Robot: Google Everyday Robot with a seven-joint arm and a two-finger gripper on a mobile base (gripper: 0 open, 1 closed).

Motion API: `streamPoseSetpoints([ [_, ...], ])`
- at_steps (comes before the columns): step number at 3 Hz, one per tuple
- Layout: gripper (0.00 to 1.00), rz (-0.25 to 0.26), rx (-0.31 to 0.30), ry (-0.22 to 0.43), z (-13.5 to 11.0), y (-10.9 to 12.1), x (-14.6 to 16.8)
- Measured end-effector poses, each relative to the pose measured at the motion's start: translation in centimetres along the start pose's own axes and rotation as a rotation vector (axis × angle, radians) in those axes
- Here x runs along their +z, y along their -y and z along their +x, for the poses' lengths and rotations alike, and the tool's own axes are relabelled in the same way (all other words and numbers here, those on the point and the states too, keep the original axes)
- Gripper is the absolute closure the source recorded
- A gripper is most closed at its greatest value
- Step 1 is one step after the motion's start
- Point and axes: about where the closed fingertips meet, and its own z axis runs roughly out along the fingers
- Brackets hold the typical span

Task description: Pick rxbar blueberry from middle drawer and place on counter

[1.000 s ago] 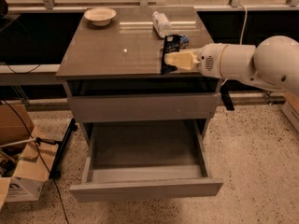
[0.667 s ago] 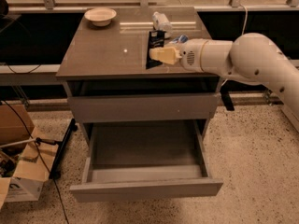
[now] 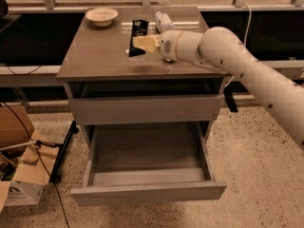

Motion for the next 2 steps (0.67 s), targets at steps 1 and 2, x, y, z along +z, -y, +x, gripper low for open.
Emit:
streamPoseSetpoints([
  [1,0.58,0.001,0.036,0.011,-0.4,0.3,4.1],
  [2,0.34,-0.006,0.041,0.009,-0.4,-0.1,5.1],
])
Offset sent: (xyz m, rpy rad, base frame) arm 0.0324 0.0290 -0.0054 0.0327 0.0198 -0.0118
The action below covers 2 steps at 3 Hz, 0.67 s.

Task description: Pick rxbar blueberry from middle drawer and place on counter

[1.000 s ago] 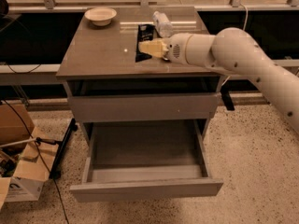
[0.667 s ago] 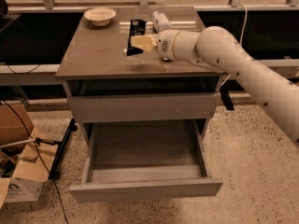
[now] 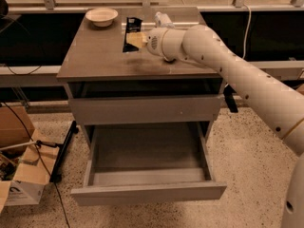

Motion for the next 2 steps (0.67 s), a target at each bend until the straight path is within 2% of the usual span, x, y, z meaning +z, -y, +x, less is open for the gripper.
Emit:
streamPoseSetpoints([
  [1,0.11,-0.003,0.0,-0.002,0.09,-0.17,0.19],
  [2,0.0,-0.006,0.001,-0.003,0.16,-0.31,0.33],
])
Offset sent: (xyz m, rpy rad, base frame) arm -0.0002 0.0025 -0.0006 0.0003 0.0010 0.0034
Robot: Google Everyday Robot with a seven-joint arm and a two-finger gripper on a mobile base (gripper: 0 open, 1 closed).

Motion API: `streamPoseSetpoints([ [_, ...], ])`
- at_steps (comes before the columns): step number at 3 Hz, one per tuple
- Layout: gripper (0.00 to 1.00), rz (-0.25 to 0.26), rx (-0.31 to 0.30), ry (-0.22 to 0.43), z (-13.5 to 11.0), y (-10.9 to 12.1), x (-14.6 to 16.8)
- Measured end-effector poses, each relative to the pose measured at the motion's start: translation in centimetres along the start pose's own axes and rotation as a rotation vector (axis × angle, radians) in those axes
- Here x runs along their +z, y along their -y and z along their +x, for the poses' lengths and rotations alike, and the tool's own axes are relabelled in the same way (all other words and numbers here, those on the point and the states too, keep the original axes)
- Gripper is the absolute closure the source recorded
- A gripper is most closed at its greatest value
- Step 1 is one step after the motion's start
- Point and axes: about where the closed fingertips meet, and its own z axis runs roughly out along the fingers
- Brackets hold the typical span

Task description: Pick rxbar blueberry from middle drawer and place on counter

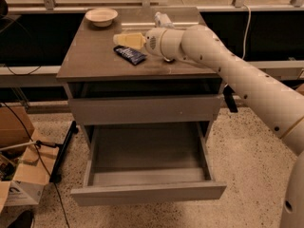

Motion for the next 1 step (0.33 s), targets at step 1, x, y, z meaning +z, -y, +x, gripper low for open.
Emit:
streamPoseSetpoints([
  [1,0.0,0.0,0.0,0.0,0.0,0.0,0.0],
])
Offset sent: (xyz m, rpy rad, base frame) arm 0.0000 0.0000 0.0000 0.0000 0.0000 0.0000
